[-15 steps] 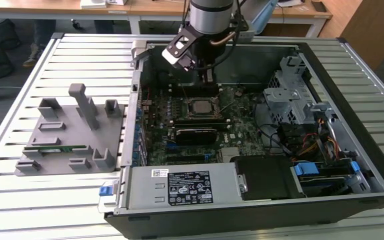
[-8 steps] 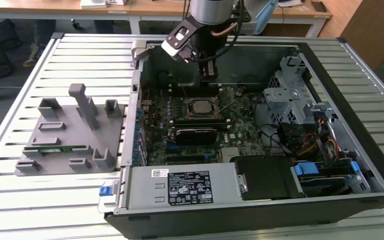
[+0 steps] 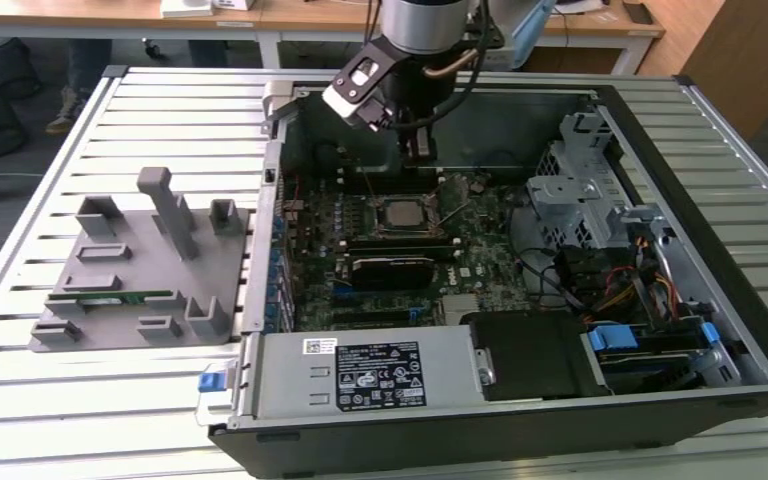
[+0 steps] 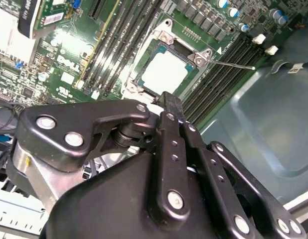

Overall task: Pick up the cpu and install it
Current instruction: 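Close the cpu cover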

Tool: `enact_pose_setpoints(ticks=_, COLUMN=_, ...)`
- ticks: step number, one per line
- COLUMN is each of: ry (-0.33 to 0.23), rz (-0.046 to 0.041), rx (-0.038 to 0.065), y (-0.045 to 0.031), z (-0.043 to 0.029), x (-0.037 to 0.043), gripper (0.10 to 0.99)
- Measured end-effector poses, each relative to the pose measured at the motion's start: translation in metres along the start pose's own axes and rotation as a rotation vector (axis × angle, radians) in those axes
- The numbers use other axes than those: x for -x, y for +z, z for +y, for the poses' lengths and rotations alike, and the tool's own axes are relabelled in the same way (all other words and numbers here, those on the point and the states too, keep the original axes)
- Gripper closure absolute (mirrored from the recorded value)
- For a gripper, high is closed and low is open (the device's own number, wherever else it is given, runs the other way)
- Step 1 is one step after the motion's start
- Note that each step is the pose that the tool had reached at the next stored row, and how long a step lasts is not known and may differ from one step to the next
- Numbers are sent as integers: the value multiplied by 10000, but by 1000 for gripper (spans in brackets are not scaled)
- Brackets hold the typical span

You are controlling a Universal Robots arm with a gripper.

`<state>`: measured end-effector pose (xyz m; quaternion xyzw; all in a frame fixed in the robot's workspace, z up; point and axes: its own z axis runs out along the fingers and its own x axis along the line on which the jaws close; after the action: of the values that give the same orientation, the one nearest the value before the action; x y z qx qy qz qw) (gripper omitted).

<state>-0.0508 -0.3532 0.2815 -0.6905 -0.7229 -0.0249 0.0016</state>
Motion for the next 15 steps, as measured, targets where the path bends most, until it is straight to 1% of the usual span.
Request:
enact_pose_setpoints(ticks=3, ry=0, rz=-12, rx=-1, y=0, z=8, x=17, gripper=980)
enact_pose_setpoints(ticks=15, ry=1, rz=-13, rx=-1, y=7, z=189, x=37, gripper=980)
